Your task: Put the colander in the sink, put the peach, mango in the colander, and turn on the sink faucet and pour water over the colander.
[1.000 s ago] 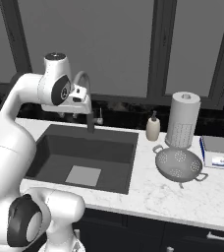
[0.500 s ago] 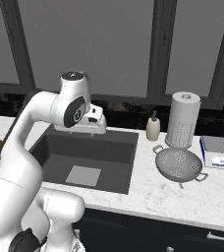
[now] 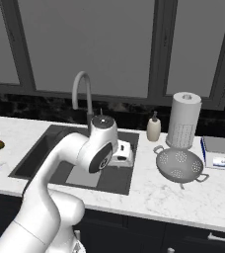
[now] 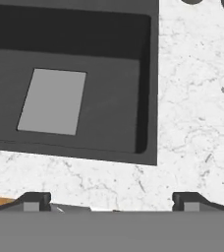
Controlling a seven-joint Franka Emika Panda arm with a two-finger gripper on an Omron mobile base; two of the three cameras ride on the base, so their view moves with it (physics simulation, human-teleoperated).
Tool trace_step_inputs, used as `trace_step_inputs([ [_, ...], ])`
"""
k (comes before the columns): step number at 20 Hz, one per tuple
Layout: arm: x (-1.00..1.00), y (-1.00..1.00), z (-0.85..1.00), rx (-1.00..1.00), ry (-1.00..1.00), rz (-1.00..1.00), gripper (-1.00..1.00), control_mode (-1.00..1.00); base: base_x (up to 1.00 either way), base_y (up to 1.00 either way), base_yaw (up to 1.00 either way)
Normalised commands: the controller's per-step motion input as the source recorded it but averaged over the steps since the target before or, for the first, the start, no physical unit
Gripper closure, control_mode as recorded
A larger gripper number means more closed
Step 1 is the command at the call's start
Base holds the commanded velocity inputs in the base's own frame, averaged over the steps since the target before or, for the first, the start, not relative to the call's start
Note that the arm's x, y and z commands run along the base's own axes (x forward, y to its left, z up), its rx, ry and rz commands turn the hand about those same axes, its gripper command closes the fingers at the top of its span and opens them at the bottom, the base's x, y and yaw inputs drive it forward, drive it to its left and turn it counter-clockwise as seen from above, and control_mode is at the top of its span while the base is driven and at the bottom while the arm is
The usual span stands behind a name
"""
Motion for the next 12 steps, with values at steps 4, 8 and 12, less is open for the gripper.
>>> trace_step_inputs([
  [4,-0.03,-0.26,-0.23,0.0,0.0,0.0,-1.0,-1.0,0.0,0.0,0.0],
  [8,0.38,-0.4,-0.14,0.0,0.01,0.0,-1.0,-1.0,0.0,0.0,0.0],
  [12,1.0,-0.99,-0.15,0.04,0.08,0.01,-1.0,-1.0,0.0,0.0,0.0],
])
